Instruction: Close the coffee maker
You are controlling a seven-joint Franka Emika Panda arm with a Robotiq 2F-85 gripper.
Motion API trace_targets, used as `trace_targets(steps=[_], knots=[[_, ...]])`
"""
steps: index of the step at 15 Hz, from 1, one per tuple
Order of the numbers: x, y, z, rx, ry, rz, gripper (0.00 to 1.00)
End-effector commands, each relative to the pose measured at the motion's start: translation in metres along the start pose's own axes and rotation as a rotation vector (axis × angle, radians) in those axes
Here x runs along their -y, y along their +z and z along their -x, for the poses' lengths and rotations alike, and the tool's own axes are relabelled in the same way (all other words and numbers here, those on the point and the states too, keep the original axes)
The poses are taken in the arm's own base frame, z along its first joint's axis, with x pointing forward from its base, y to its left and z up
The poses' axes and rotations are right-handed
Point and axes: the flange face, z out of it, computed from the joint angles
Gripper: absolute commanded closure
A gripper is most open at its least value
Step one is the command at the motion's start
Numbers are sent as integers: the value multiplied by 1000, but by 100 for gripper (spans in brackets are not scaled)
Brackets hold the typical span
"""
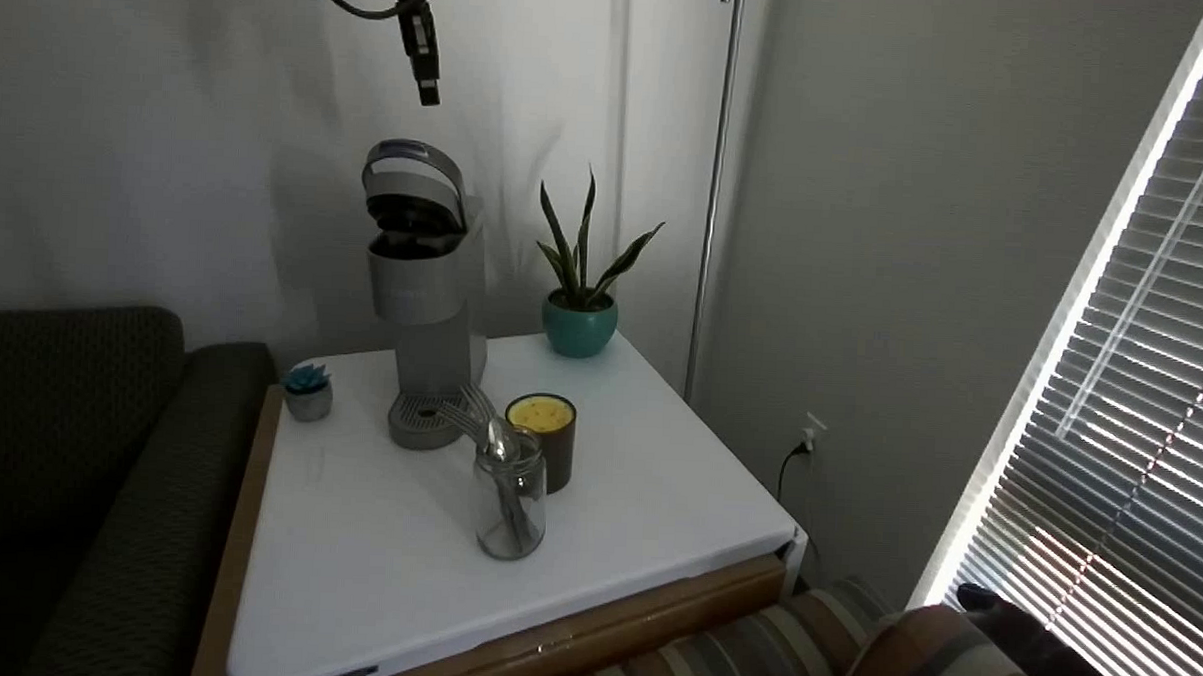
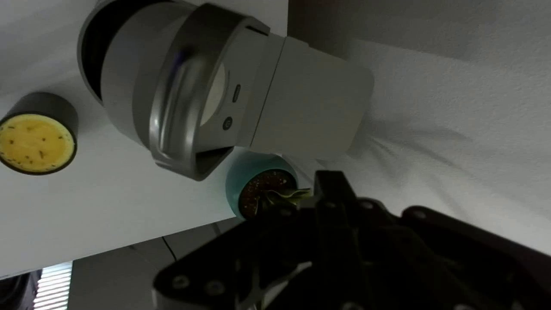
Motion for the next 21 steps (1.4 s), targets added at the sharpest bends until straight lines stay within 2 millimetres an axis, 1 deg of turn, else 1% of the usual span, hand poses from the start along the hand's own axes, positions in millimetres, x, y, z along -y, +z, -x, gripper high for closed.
trace_targets(steps=[1,5,7,10,15,21], knots=[[-18,-8,9,40,52,-18,100],[-24,-10,18,75,92,-43,100],[-30,-10,22,81,110,-38,100],[-46,-8,28,67,160,-15,100],[-76,1,39,35,270,-18,100],[-97,0,53,3,343,-28,100]])
